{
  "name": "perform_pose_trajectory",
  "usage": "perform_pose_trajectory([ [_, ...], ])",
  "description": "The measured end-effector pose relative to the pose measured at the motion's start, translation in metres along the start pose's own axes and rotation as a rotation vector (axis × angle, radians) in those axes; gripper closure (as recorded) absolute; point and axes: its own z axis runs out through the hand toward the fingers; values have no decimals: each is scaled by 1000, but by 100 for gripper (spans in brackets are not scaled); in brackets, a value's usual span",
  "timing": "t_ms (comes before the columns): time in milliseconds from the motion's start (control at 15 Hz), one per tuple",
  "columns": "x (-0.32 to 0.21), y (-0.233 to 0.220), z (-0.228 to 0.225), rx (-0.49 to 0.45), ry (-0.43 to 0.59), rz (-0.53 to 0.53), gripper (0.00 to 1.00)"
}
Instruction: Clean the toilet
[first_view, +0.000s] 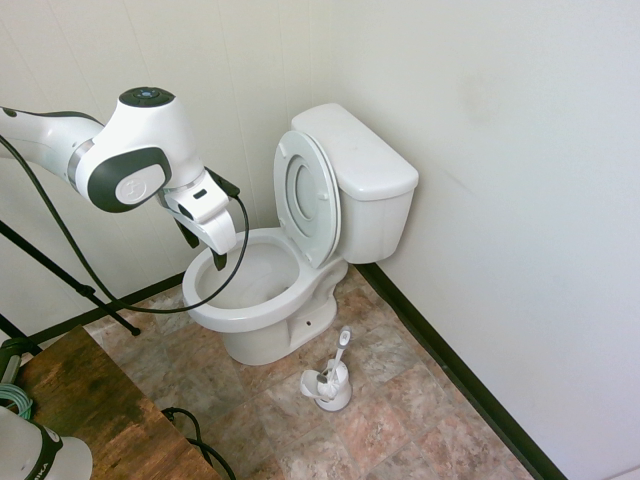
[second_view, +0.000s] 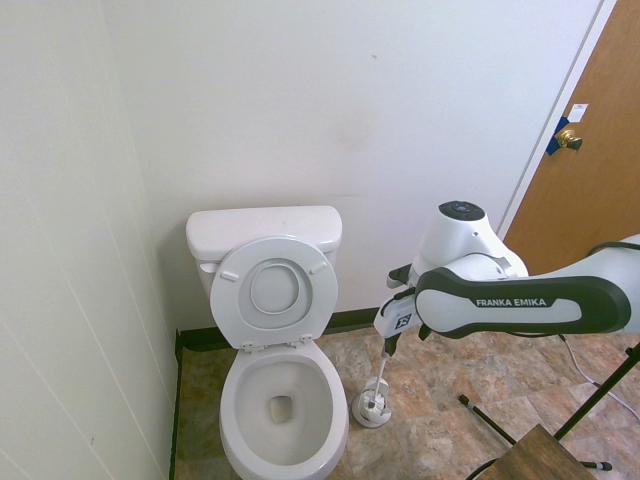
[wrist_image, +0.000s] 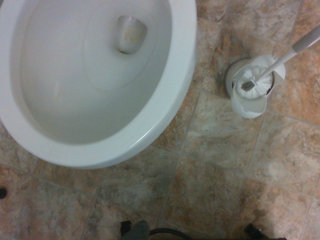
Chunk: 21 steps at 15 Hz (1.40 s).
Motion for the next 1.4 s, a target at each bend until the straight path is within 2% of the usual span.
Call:
perform_pose_trajectory([
  [267, 20, 7, 5, -8, 3, 35, 0],
  [533, 81, 8, 30, -18, 21, 182, 0],
  [733, 140, 11, 81, -66, 40, 326, 0],
  [867, 180, 13, 119, -91, 18, 393, 0],
  [1067, 235, -11, 187, -92, -47, 434, 0],
  [1200, 245, -11, 190, -87, -64, 473, 0],
  [1400, 263, -5, 236, -87, -105, 561, 0],
])
